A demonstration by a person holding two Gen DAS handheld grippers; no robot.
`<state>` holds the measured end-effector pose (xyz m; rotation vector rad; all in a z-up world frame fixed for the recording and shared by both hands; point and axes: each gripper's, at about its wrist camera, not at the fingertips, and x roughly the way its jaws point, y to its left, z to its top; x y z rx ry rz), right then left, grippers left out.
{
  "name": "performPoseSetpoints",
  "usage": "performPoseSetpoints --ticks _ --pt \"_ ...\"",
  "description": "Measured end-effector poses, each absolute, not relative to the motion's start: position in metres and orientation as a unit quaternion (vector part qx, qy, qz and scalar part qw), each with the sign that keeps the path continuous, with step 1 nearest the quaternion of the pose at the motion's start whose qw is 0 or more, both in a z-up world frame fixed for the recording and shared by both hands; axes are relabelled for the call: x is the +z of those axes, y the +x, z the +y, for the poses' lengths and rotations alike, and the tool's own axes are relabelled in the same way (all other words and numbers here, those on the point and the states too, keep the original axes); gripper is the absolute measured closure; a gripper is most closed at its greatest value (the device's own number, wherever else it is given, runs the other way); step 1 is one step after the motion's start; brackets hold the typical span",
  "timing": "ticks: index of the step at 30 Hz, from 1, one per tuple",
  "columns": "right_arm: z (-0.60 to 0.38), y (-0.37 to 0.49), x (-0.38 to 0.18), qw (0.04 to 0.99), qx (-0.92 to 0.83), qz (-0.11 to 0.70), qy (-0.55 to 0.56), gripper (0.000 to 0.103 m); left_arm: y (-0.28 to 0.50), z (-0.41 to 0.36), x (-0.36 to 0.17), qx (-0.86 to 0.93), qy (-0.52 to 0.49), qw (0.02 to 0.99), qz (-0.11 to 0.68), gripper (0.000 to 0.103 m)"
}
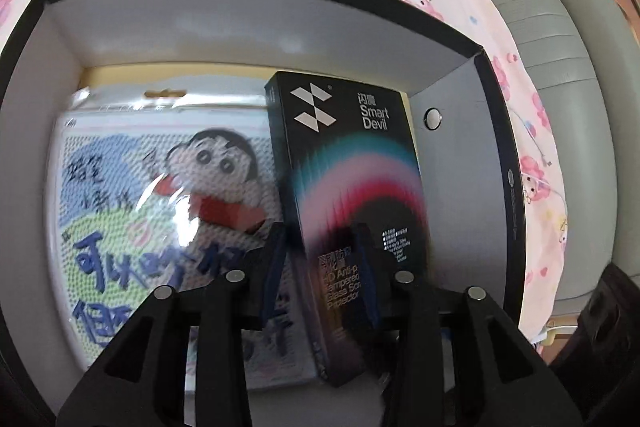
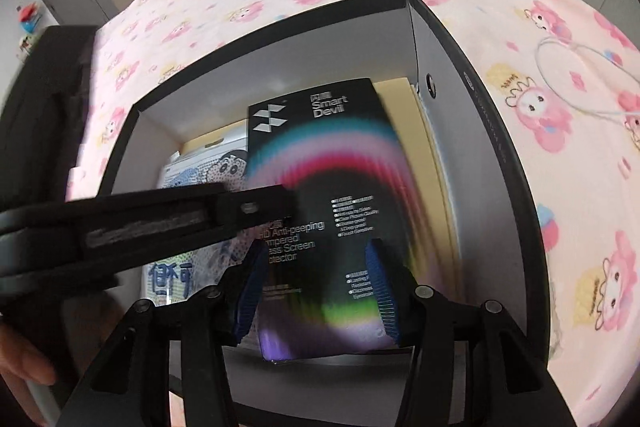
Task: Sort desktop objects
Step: 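Lower the Smart Devil box upright into the DAPHNE box beside the bead-art kit, then open the left gripper and lift it out of the box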
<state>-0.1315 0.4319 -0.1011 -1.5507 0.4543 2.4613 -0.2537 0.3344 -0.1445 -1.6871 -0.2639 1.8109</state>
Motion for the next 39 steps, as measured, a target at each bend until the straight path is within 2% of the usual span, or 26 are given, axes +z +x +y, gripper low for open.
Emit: performPoseSetpoints --ticks 6,7,8,10,16,17,26,27,29,31,39 --pt "0.431 -0.133 -0.100 0.084 0.833 0.154 -0.525 0.055 -0.250 0.331 -0.141 0.693 -0.634 0.325 -0.110 0.068" --pt "0.431 -0.134 -0.100 0.083 0.833 0.152 -0.526 0.055 -0.250 0.329 -0.140 0.696 -0.632 0.322 -0.110 0.070" --pt "0.431 -0.135 -0.100 0.082 0.833 0.149 -0.527 0.055 -0.249 0.329 -0.141 0.693 -0.633 0.326 -0.111 0.078" --pt "0.429 -0.140 -0.101 0.082 0.832 0.136 -0.531 0.055 -0.249 0.331 -0.141 0.688 -0.635 0.333 -0.112 0.087" --pt "0.431 -0.142 -0.102 0.096 0.827 0.119 -0.541 0.055 -0.246 0.360 -0.152 0.679 -0.647 0.336 -0.090 0.087" --pt "0.431 -0.141 -0.103 0.100 0.825 0.117 -0.544 0.060 -0.245 0.364 -0.155 0.676 -0.649 0.337 -0.089 0.088" --pt "0.429 -0.136 -0.099 0.099 0.827 0.143 -0.534 0.060 -0.234 0.343 -0.140 0.708 -0.618 0.334 -0.070 0.088" --pt "0.427 -0.135 -0.096 0.101 0.830 0.141 -0.530 0.060 -0.231 0.338 -0.134 0.719 -0.609 0.330 -0.064 0.087" --pt "0.422 -0.131 -0.087 0.107 0.838 0.130 -0.520 0.060 -0.224 0.323 -0.117 0.746 -0.582 0.320 -0.053 0.077" --pt "0.417 -0.126 -0.076 0.115 0.845 0.121 -0.508 0.060 -0.219 0.309 -0.100 0.770 -0.556 0.311 -0.044 0.072" --pt "0.388 -0.096 -0.018 0.099 0.879 0.114 -0.453 0.059 -0.189 0.239 -0.034 0.816 -0.488 0.307 -0.033 0.074"
